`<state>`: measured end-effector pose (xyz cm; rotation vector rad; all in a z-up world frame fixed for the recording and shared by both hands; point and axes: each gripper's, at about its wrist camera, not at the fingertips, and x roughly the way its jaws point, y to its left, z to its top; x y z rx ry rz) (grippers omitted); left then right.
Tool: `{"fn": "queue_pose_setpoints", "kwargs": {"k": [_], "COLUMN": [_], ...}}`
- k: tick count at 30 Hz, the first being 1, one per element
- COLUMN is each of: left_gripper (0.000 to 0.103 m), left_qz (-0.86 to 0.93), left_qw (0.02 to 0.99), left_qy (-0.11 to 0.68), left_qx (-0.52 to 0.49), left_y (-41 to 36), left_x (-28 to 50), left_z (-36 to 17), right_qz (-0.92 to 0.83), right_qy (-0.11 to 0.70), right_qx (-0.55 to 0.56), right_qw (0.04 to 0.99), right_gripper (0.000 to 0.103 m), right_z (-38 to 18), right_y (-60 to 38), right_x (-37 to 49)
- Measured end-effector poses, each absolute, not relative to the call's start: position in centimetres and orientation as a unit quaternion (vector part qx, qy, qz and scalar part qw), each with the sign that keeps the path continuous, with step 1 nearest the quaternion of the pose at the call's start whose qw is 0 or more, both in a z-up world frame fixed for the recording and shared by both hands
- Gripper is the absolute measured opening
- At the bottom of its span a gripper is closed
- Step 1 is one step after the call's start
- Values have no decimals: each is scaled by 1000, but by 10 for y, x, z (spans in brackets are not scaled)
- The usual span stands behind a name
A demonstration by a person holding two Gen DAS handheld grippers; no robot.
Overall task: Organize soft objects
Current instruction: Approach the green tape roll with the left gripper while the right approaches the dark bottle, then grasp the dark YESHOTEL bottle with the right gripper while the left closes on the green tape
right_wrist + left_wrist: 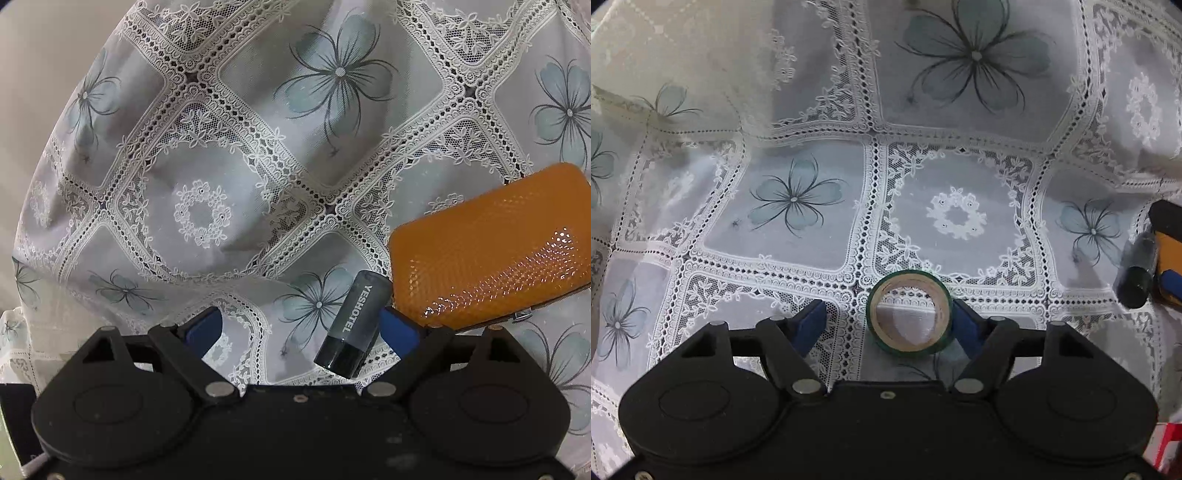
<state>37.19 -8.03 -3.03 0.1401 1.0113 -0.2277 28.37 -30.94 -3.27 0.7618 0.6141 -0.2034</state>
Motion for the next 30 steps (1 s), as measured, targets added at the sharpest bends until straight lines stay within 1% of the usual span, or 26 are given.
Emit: {"fn": "queue_pose_setpoints", "kwargs": {"k": [3,6,9,12,14,20,22,24,27,28,30], "left_gripper": [69,71,75,76,76,76,76,76,77,77,78], "left_qz": [-109,-115,-123,-122,-131,-132,-134,-136,-135,-133,-129], "left_qw": [862,849,840,838,837,848,848,847,845,843,840], "left_qy": [489,512,524,526,526,508,508,508,513,515,521], "left_qx": [83,68,73,76,69,70,71,73,75,76,76], "left_y": [-85,-81,-83,-85,-82,-80,-79,-79,-78,-79,-81], "left_x": [376,386,393,397,398,389,386,381,385,388,391], "left_z": [-31,-30,-32,-34,-35,-38,-38,-38,-38,-39,-38], "right_qz": [-100,-100,-100,-98,-97,-86,-79,-73,-69,-75,-93], "right_qy": [296,299,303,307,309,324,340,353,351,350,335], "right_qx": [361,353,342,334,332,330,318,282,201,158,73], "right_qw": [879,881,884,886,886,882,881,889,912,920,935], "right_gripper": [93,93,93,94,98,98,98,98,99,103,103], "right_z": [-33,-32,-31,-31,-31,-27,-24,-16,2,9,19], "right_y": [-308,-304,-300,-295,-294,-292,-290,-285,-277,-273,-264], "right_x": [285,287,290,293,295,299,302,302,296,294,291]}}
